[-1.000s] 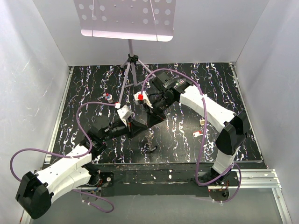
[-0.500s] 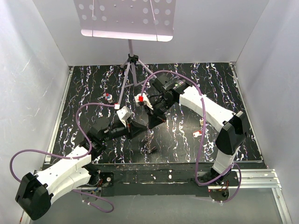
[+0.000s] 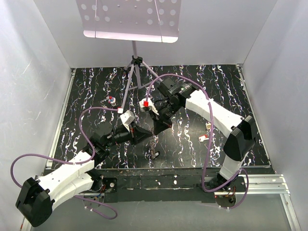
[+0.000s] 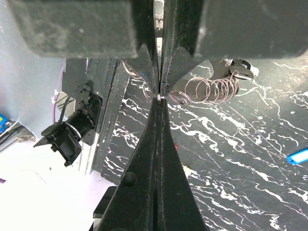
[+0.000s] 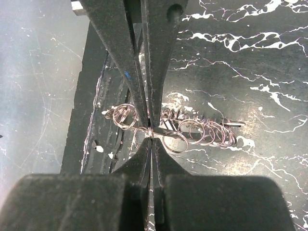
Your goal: Put the keys on the keyring
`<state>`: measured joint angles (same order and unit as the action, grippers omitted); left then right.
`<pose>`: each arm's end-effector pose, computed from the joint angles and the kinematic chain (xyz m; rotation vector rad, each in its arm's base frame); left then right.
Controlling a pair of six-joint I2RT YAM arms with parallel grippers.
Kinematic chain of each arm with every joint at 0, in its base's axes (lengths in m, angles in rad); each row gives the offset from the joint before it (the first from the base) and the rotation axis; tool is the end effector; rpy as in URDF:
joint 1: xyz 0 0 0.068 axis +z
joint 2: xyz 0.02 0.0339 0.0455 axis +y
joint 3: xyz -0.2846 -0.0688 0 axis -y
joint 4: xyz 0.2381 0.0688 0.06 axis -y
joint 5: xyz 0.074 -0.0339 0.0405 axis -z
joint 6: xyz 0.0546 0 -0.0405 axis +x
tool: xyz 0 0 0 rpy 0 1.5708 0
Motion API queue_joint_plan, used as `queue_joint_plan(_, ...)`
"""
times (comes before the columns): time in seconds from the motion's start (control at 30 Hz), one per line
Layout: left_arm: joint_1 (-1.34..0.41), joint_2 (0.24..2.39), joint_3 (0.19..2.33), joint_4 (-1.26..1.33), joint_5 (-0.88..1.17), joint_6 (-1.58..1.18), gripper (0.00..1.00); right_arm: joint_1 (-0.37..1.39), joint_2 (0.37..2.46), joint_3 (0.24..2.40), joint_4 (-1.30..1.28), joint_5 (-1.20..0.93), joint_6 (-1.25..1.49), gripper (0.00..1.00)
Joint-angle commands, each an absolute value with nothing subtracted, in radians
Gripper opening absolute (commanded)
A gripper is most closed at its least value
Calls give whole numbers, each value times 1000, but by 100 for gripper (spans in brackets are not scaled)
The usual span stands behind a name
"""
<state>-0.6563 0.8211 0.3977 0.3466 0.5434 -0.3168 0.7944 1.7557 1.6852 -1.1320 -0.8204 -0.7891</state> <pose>0.1319 -0.1372 0.2694 0.7277 1.6199 -1.1680 0.2196 0.2806 0.3326 -1.9719 1.6549 1.1171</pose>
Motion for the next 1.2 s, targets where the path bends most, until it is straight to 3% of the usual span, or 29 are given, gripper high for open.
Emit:
queue_joint_plan(0.0,-655,824,387,443,589,-362,0,816,1687,1658,-1128,-856,-787,1)
queue_joint_plan(0.1,-655,831,385,437,612,-371,9,818,1672,1637,-1114,-839,-776,1)
queue_joint_plan(0.2,-655,821,382,414,594,-377,28,819,1660,1618,-1100,-816,-767,1)
queue_joint_plan(0.37,-653,775,368,385,548,-390,50,819,1657,1601,-1103,-766,-759,1)
queue_joint_plan(0.4,-655,766,367,374,539,-397,60,819,1654,1597,-1100,-759,-758,1)
queue_joint_plan(0.43,-655,752,365,359,510,-408,86,819,1652,1595,-1098,-756,-755,1)
queue_joint_plan(0.47,-655,740,364,348,493,-422,98,819,1649,1595,-1100,-752,-752,1)
queue_joint_plan(0.67,-652,695,356,301,436,-491,98,819,1654,1594,-1115,-750,-752,1)
queue_joint_plan(0.87,-652,742,363,356,597,-442,98,819,1664,1595,-1126,-758,-749,1)
queue_joint_plan(1.17,-652,925,469,325,712,-390,62,816,1686,1614,-1146,-778,-744,1)
